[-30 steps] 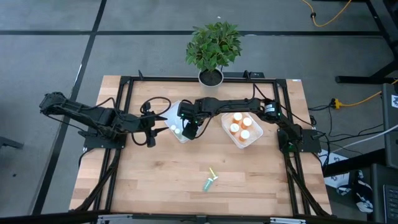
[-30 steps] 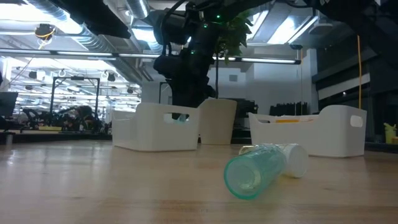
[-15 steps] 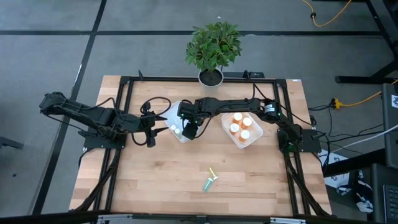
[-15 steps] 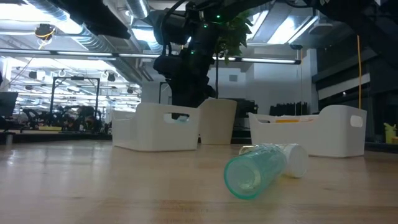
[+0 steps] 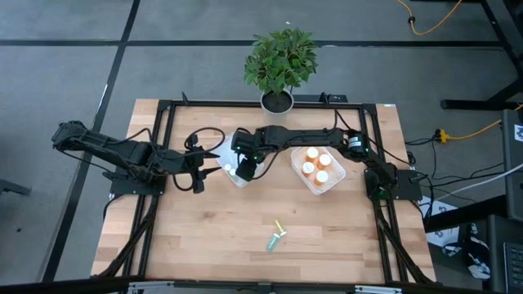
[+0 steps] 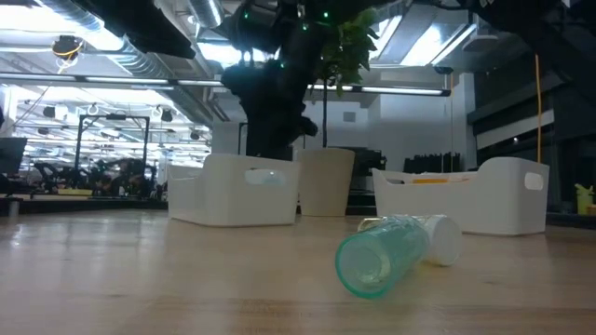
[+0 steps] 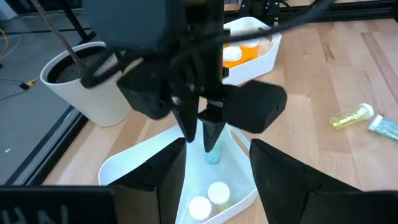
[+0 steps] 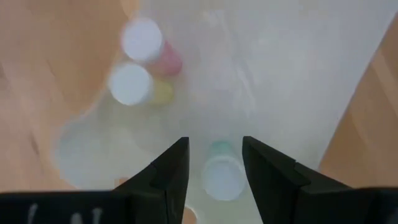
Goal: Pick and place medicine bottles into bin by pill shape (circle, oval)
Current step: Put the yellow pill bottle into the left white bin
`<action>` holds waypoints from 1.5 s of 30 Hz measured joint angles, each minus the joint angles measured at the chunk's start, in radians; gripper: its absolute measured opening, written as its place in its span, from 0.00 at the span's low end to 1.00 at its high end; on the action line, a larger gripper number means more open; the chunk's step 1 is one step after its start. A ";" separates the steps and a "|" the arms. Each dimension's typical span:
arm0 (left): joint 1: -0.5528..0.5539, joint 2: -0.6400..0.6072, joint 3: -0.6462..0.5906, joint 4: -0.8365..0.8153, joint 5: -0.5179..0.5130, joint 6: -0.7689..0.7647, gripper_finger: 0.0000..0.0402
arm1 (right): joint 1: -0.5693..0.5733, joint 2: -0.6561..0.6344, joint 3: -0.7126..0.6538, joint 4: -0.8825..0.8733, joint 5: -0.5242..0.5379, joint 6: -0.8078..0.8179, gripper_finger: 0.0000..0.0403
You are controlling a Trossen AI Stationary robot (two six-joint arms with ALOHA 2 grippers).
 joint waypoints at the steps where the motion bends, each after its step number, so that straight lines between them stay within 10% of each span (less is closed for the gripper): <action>1: 0.000 0.000 0.000 0.000 0.000 0.000 0.43 | 0.000 -0.001 0.011 -0.001 0.001 -0.001 0.38; 23: 0.000 0.000 0.000 -0.002 0.001 -0.049 0.43 | 0.255 0.000 0.218 -0.480 0.011 0.070 0.38; 45: 0.000 0.000 0.000 -0.012 0.005 -0.056 0.43 | 0.648 0.000 0.155 -0.401 0.211 0.840 0.38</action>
